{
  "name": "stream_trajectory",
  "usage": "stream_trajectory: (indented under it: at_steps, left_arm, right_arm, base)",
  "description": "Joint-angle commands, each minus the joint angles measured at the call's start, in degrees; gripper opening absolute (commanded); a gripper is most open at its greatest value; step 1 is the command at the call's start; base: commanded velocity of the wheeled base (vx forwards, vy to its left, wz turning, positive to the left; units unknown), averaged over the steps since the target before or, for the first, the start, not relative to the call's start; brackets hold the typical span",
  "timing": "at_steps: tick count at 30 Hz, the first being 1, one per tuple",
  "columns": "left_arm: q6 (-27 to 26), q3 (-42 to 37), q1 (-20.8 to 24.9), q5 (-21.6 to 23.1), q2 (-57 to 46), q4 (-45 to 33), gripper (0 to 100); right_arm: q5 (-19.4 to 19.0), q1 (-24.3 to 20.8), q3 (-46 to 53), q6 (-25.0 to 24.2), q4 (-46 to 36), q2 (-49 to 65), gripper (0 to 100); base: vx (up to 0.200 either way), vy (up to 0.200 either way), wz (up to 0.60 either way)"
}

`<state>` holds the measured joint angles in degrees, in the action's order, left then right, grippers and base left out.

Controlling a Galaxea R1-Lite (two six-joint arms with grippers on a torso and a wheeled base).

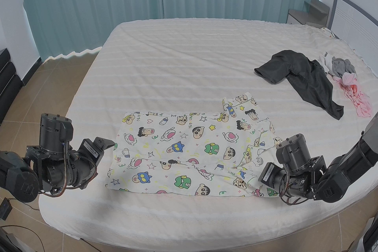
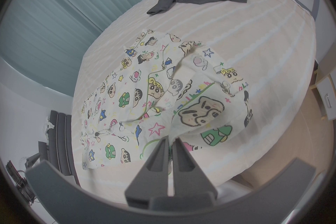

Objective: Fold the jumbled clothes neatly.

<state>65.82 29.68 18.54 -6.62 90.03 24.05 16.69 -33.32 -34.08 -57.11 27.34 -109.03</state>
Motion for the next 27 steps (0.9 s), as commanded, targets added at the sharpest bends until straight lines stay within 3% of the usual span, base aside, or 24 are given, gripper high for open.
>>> stream_trajectory:
  at_steps: [1, 10, 11, 22, 25, 27]
  left_arm:
    - [0.0, 0.0, 0.0, 0.0, 0.1, 0.0, 100]
    - [0.0, 0.0, 0.0, 0.0, 0.1, 0.0, 100]
    - [0.0, 0.0, 0.0, 0.0, 0.1, 0.0, 100]
    - [0.0, -0.3, 0.0, 0.0, 0.5, 0.0, 100]
    - [0.0, -0.3, 0.0, -0.1, 0.4, 0.0, 100]
    - [0.0, -0.3, 0.0, 0.0, 0.4, 0.0, 100]
  right_arm:
    - [0.0, -1.2, 0.7, -1.8, -0.1, -0.9, 0]
    - [-0.5, -1.9, 1.2, -3.7, -0.4, -1.6, 0]
    - [-0.6, -2.0, 1.2, -3.9, -0.4, -1.8, 100]
    - [-1.4, -2.8, 4.9, -4.8, 0.1, 3.7, 100]
    - [-3.2, -1.5, 7.1, -4.2, 0.0, 8.1, 100]
    - [-6.2, 1.7, 9.4, -1.8, 0.0, 11.6, 100]
  base:
    - [0.000, 0.000, 0.00]
    - [0.000, 0.000, 0.00]
    - [0.000, 0.000, 0.00]
    - [0.000, 0.000, 0.00]
    - [0.000, 0.000, 0.00]
    - [0.000, 0.000, 0.00]
